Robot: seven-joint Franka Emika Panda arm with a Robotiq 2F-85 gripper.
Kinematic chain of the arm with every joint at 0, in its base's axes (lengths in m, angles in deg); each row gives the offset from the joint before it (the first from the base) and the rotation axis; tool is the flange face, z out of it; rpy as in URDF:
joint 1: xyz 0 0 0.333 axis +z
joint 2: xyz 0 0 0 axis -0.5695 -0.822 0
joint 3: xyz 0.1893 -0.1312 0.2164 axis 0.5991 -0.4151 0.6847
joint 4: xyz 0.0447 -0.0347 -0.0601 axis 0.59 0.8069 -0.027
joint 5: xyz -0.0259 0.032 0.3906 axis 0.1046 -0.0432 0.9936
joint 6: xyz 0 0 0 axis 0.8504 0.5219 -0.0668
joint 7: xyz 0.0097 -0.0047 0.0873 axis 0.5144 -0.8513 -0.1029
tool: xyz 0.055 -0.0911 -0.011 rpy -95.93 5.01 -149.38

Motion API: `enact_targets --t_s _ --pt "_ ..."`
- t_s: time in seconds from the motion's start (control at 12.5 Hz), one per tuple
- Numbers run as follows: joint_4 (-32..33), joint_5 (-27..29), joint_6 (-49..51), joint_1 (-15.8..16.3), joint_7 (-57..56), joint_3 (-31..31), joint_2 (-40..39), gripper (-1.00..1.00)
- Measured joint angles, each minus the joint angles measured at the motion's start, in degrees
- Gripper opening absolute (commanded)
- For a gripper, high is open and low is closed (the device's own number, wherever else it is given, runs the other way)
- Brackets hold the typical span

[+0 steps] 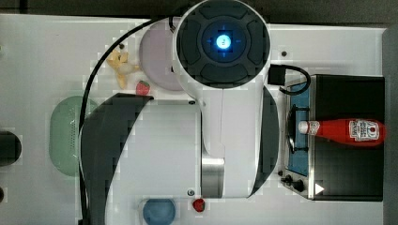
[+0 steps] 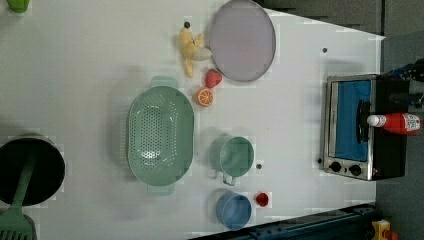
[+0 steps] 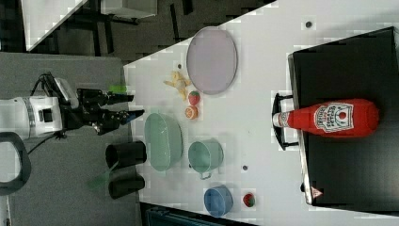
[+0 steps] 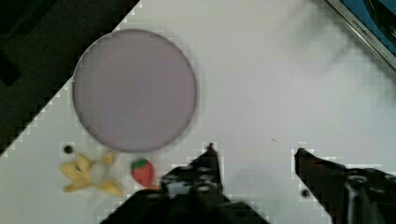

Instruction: Pick Ketchup from oven and place it on table.

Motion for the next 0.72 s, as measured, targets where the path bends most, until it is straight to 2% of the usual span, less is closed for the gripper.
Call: enact_targets --t_s 0.24,0.4,0.72 --pt "13.88 -0.09 10.99 -0.69 1.14 -0.59 14.65 0.99" --pt "12.48 -0.31 10.91 -1.22 1.13 -0.67 18.73 1.0" --pt "8.62 -0.79 9.09 -1.6 1.13 -3.59 20.05 1.0"
